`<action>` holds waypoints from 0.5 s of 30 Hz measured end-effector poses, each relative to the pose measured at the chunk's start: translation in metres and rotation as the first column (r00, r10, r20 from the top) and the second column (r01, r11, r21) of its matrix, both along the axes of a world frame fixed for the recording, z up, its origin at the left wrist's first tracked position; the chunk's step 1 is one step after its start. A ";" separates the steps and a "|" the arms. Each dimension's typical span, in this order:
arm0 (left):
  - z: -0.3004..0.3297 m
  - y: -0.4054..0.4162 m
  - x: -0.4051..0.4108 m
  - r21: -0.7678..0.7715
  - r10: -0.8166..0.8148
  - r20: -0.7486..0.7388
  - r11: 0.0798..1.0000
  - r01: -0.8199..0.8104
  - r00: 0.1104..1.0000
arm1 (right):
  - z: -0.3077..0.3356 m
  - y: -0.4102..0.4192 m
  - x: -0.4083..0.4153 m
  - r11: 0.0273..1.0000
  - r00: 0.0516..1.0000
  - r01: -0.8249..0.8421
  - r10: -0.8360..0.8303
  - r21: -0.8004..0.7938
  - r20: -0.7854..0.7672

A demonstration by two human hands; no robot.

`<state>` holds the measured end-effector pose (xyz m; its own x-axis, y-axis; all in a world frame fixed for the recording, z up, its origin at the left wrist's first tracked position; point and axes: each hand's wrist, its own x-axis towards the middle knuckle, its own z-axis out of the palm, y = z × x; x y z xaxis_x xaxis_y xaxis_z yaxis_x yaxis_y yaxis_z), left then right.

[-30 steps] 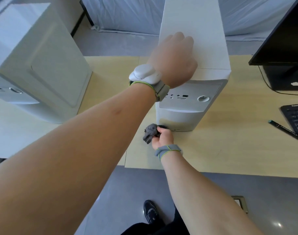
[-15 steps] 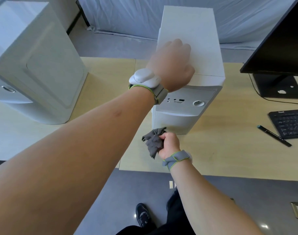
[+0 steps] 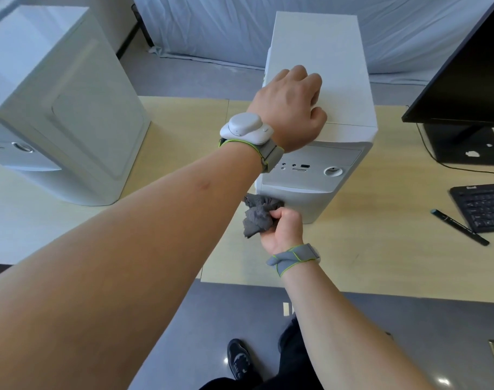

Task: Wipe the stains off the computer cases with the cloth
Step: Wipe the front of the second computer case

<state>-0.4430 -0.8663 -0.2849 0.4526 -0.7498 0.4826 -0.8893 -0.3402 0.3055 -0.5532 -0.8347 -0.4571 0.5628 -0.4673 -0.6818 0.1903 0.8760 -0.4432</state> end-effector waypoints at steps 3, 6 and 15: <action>0.000 0.000 0.001 0.010 0.002 -0.011 1.000 -0.001 1.000 | 0.007 -0.005 -0.017 0.989 0.993 -0.109 0.113 -0.102 0.036; 0.000 0.000 0.001 0.007 0.001 -0.015 1.000 -0.001 1.000 | 0.007 -0.010 -0.036 0.906 0.917 -0.392 0.398 -0.159 0.009; 0.000 -0.001 0.002 0.013 -0.003 -0.010 1.000 0.003 1.000 | -0.003 -0.023 -0.048 0.121 0.436 -0.900 0.298 -0.419 -0.849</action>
